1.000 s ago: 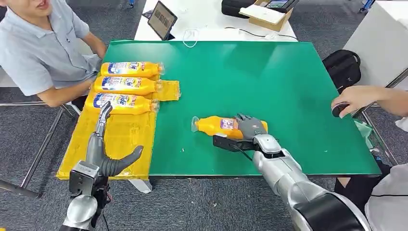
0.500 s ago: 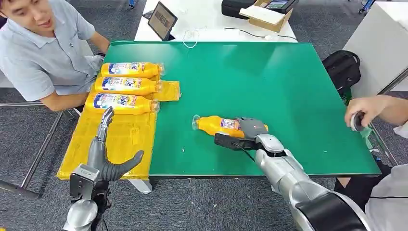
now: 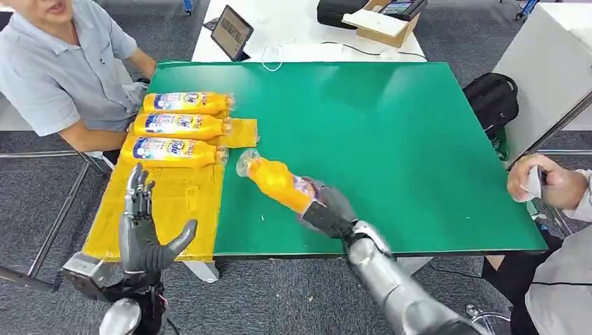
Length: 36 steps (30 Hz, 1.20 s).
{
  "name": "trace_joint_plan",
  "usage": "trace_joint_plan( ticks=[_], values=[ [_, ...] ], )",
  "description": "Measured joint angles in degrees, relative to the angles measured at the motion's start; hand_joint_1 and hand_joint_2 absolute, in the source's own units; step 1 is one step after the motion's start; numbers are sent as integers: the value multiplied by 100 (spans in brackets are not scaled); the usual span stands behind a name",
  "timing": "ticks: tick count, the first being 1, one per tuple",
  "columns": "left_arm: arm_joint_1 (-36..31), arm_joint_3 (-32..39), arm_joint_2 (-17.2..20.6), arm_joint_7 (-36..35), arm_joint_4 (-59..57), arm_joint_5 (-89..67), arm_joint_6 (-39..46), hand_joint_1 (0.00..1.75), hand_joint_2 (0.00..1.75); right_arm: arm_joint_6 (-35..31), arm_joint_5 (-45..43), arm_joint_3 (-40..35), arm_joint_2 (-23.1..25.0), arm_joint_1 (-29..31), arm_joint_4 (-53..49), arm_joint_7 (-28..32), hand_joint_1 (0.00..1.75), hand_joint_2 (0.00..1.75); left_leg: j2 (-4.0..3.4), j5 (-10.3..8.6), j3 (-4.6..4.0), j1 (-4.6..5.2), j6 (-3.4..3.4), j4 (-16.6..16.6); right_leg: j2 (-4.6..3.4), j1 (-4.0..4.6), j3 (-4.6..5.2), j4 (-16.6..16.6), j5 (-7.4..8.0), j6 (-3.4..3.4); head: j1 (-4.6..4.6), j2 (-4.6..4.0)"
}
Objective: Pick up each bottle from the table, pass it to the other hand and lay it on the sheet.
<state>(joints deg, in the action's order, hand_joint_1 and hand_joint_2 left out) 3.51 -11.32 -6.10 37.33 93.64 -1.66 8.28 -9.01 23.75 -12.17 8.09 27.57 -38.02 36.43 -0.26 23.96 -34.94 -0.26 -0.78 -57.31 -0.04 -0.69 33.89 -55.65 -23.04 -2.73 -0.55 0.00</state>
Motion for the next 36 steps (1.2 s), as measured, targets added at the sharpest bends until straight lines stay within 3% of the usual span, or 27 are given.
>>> trace_joint_plan(
  ticks=[8,11,19,25,36],
  values=[
    [336,-37,-120,-33,48,-83,-169,0,175,-913,-666,114,384,-539,-1147,339,175,175,18,3,-28,8,-3,-1,9,-11,18,1,-5,-5,2,0],
    [334,-168,-100,-204,-88,4,-689,0,175,-909,-686,-73,437,-529,-1348,359,175,175,18,3,-37,9,-4,-1,10,-11,26,2,-5,-5,4,0],
    [-13,-455,-92,-352,-532,-44,-1019,0,175,-776,-618,-687,586,-285,-1418,361,175,175,19,-1,-36,7,-3,-1,11,-9,27,-1,-4,-5,4,0],
    [-428,-597,-89,-496,-774,57,-1032,0,175,-732,-498,-1312,771,205,-1079,361,175,175,19,-4,-35,6,-5,-2,11,-9,27,-2,-4,-5,2,0],
    [-663,-560,-87,-529,-704,502,-595,0,175,-787,-609,-2248,889,205,-1013,361,175,175,19,-2,-42,6,-5,-1,11,-9,34,-2,-5,-4,4,0]
  ],
)
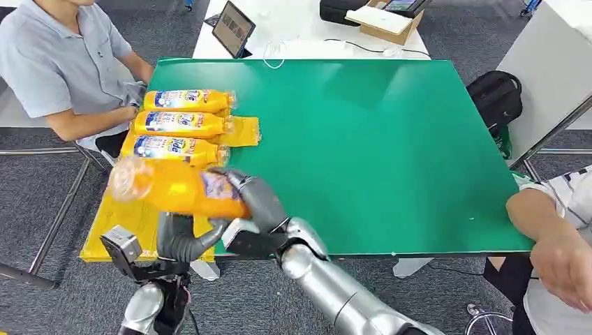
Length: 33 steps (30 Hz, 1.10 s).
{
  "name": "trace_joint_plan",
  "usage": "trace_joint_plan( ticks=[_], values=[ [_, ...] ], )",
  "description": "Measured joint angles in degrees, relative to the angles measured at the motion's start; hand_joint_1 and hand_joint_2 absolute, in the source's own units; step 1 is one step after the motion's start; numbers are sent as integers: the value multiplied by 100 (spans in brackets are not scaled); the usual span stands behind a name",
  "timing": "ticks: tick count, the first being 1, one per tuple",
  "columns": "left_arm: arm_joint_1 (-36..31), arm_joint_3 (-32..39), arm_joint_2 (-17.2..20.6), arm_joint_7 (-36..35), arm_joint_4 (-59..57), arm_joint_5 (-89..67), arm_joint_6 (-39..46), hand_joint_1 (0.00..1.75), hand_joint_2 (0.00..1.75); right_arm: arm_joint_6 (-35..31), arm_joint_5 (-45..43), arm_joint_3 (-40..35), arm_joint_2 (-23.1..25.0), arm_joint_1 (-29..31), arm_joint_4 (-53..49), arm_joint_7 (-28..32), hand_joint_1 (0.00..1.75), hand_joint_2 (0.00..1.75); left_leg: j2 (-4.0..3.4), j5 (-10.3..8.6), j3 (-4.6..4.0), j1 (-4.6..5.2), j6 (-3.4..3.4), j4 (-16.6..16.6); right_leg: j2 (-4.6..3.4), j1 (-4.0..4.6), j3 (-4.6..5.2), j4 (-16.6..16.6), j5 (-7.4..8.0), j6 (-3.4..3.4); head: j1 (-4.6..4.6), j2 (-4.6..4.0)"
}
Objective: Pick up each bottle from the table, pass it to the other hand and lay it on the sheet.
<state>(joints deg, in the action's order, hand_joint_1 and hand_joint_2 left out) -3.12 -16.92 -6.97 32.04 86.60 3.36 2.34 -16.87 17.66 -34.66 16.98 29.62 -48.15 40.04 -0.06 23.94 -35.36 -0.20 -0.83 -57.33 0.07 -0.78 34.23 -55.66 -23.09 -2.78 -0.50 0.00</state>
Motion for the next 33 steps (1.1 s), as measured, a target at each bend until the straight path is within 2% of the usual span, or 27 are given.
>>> trace_joint_plan(
  ticks=[13,14,15,16,23,28,29,30,31,33],
  values=[
    [-136,37,20,127,335,313,-22,0,175,87,-96,-549,175,109,109,-9,175,175,-2,-1,0,0,-1,-1,-1,-1,0,0,1,0,0,0],
    [-140,39,30,99,335,380,-113,19,175,83,-109,-571,179,119,122,-11,175,175,-1,-1,0,0,-1,-1,-1,-1,0,0,1,0,-2,0],
    [-140,39,42,72,335,455,-207,145,175,79,-118,-593,184,130,138,-11,175,175,-1,-1,0,0,-1,-1,0,0,1,0,0,0,0,0],
    [-141,39,50,59,335,490,-258,175,175,74,-124,-604,188,136,153,-11,175,175,-1,-1,0,0,0,-1,0,0,1,0,0,0,-2,0],
    [-166,59,195,-181,293,942,-986,175,175,46,-210,-634,164,156,201,0,175,175,-2,-1,1,-1,0,0,-1,0,2,0,1,0,0,0],
    [-225,83,288,-205,215,1043,-1187,175,175,-11,-203,-647,158,155,210,0,175,175,-2,-1,1,-1,0,-1,-1,0,1,-1,1,0,0,0],
    [-235,83,297,-205,204,1050,-1189,175,175,-11,-203,-652,158,154,210,0,143,175,-2,-1,1,0,0,-1,-1,0,1,-1,1,0,0,0],
    [-241,83,306,-203,195,1054,-1193,175,175,-13,-203,-656,157,155,212,0,28,175,-1,-1,1,0,0,-1,-1,0,1,0,1,0,0,0],
    [-241,83,313,-205,195,1056,-1198,175,175,-15,-205,-661,157,156,214,0,0,175,-1,-1,0,0,0,-1,-1,0,1,0,1,0,0,0],
    [-260,83,321,-205,184,1063,-1204,175,175,-17,-203,-678,157,154,219,0,0,175,-1,-1,0,0,-1,-1,-1,0,2,0,1,0,0,0]
  ],
)
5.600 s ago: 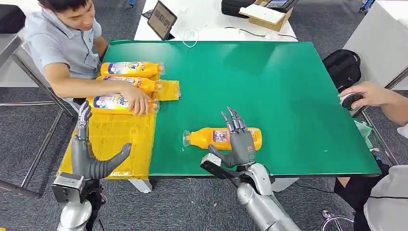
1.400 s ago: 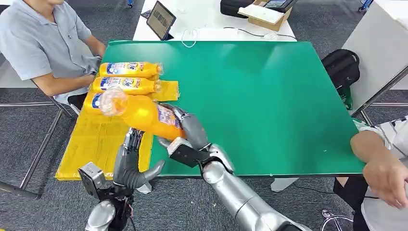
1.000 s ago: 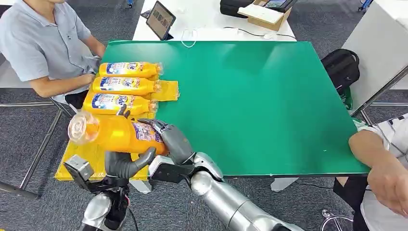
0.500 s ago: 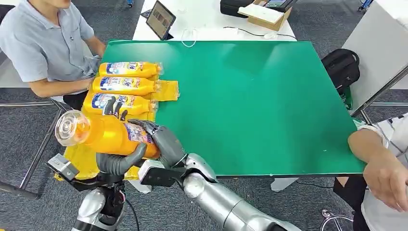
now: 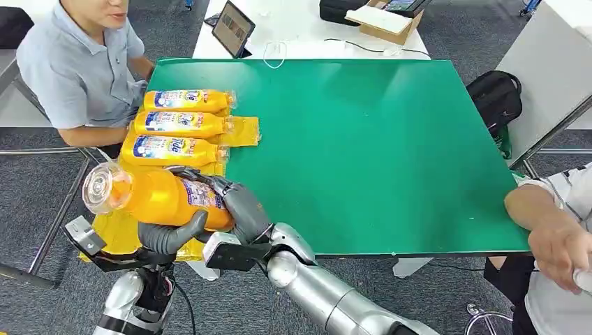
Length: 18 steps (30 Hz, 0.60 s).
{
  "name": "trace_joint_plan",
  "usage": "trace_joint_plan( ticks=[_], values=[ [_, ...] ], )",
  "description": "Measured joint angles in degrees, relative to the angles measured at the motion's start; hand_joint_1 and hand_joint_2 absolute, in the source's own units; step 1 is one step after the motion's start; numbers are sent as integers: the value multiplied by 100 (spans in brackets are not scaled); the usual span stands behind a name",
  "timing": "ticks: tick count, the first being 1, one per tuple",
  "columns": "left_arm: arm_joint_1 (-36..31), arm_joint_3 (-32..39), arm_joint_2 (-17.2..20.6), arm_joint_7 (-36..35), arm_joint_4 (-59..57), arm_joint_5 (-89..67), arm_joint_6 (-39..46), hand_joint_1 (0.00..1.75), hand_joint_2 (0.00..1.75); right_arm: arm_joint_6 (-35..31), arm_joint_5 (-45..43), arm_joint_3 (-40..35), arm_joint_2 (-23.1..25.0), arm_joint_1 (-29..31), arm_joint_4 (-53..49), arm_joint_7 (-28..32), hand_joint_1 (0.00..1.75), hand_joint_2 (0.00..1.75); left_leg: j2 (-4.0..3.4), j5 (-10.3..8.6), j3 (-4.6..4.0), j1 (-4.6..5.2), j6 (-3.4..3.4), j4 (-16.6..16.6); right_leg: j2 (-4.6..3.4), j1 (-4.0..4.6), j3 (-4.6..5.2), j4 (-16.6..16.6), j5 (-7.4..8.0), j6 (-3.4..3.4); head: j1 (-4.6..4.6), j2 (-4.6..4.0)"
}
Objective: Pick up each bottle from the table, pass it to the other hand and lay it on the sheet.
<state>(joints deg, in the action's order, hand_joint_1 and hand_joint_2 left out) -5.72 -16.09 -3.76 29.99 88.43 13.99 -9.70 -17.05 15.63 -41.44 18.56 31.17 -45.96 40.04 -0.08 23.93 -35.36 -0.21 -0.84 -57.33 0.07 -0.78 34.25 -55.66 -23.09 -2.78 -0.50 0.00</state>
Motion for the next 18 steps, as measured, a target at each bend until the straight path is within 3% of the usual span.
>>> trace_joint_plan(
  ticks=[9,18],
  values=[
    [-157,44,66,-155,-142,151,-354,175,175,-605,81,-81,-20,-4,4,7,0,175,0,0,0,0,0,0,0,0,-1,0,0,0,0,0],
    [-306,57,55,-162,-254,-409,515,175,175,-1082,405,-52,-22,-8,7,-79,0,175,3,0,-2,0,0,0,1,0,-1,-1,0,0,0,0]
  ],
)
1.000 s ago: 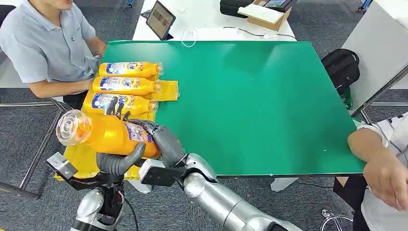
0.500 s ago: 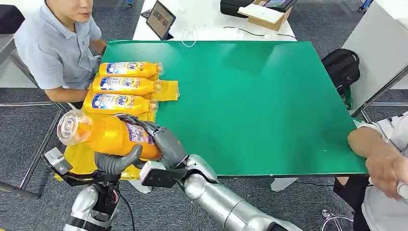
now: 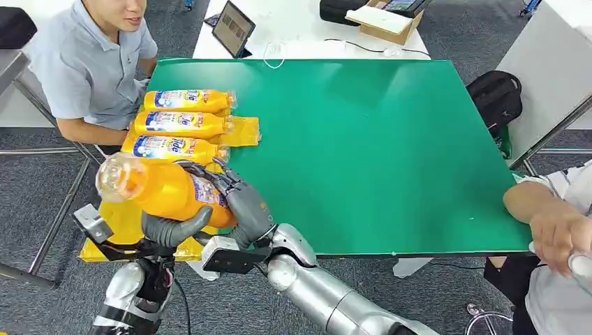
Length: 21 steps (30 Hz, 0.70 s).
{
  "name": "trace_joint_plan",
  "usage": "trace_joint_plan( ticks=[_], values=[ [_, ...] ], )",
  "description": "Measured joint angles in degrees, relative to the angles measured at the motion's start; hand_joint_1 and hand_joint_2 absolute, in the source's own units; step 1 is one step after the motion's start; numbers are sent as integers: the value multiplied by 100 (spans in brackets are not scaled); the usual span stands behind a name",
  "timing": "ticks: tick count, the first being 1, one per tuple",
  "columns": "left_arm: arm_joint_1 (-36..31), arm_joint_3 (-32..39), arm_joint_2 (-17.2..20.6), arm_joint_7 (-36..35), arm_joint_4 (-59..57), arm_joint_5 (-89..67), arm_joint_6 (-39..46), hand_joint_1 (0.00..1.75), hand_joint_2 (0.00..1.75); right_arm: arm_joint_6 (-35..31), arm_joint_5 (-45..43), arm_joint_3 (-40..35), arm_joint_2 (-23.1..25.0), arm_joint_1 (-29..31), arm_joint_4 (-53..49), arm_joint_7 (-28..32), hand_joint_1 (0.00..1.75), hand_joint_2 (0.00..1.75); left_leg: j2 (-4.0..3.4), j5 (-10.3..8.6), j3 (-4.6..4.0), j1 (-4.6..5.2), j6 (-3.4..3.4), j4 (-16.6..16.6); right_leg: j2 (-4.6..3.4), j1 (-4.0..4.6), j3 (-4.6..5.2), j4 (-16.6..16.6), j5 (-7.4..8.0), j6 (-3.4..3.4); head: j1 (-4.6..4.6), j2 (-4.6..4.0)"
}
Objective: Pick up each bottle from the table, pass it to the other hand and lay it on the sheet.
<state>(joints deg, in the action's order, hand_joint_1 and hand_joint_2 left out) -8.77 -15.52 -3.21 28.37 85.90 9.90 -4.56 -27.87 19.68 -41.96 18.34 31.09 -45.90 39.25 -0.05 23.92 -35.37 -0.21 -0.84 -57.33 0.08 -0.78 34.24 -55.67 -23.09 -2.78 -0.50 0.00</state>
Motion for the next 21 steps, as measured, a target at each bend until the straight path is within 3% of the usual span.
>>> trace_joint_plan(
  ticks=[5,8,11,21],
  values=[
    [-317,160,-109,9,-276,-299,1235,175,175,-313,494,37,22,62,74,-43,0,175,2,-1,-1,0,0,0,0,0,-2,-1,1,0,7,0],
    [-508,504,-116,67,-605,-550,1824,175,175,-424,671,15,168,103,87,-33,0,175,-38,-2,4,-1,2,0,-16,4,17,-3,15,17,-13,0],
    [-706,643,-127,83,-864,-629,1896,175,175,-452,699,0,192,168,151,-129,0,175,-1,-11,-4,-9,9,0,14,11,10,-6,7,22,-7,0],
    [-1328,890,-157,181,-1960,-1062,2320,175,175,-515,747,-160,258,400,483,-354,0,175,-4,-13,-5,-6,6,-1,11,8,9,-6,10,20,-7,0]
  ],
)
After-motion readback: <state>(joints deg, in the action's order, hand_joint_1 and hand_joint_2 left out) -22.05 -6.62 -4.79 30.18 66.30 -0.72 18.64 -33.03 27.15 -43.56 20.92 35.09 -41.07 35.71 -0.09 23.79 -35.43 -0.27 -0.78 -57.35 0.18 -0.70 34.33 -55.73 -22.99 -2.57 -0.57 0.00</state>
